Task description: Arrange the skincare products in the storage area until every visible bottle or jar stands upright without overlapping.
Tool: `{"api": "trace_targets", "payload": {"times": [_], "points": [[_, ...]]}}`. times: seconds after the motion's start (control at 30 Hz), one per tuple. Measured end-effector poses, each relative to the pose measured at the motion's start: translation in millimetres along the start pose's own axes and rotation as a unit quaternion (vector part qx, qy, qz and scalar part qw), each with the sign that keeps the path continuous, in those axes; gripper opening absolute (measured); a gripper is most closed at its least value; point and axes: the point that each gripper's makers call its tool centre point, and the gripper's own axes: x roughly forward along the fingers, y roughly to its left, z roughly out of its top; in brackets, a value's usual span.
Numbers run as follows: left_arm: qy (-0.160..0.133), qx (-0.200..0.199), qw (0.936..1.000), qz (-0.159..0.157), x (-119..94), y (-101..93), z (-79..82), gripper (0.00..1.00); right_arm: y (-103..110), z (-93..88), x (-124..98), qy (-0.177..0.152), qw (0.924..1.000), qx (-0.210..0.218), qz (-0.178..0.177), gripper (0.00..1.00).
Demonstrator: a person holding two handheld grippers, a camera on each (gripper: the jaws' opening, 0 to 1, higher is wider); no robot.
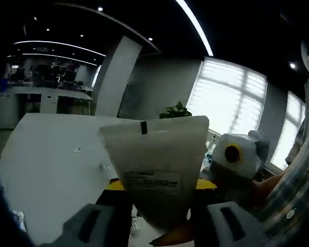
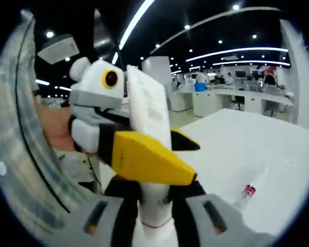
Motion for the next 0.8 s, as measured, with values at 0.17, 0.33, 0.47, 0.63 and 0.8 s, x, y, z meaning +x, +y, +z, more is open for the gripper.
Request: {"api": "trace_targets", "payload": {"times": [0.17,0.33,0.47,0.63,0.8], "points": [[-0.007,-0.011,0.9999,-0.001,-6.3,1.5,-0.1,0.41,3.6,0.4,2.8,0.005,1.0,0.003,0.002,0.22],[-0.01,-0.021,0.9997,-0.005,-11.3,3.7,-2.2,0.39,6.4,-0.6,6.2,0.024,0.9996,-0.01,0.001,0.23],[-0.013,-0.028,0.9993,-0.023,-15.8,3.2,-1.6,0.38,10.3,-1.3,8.4,0.037,0.9993,0.0,0.006,0.25],[-0.016,-0.027,0.9975,-0.064,-22.2,-1.5,3.7,0.37,17.6,4.1,7.4,0.038,0.9988,0.015,0.028,0.27],[-0.022,-0.005,0.9912,-0.131,-31.5,-15.9,13.9,0.37,27.2,17.5,-0.7,0.025,0.9976,0.023,0.06,0.29]]}}
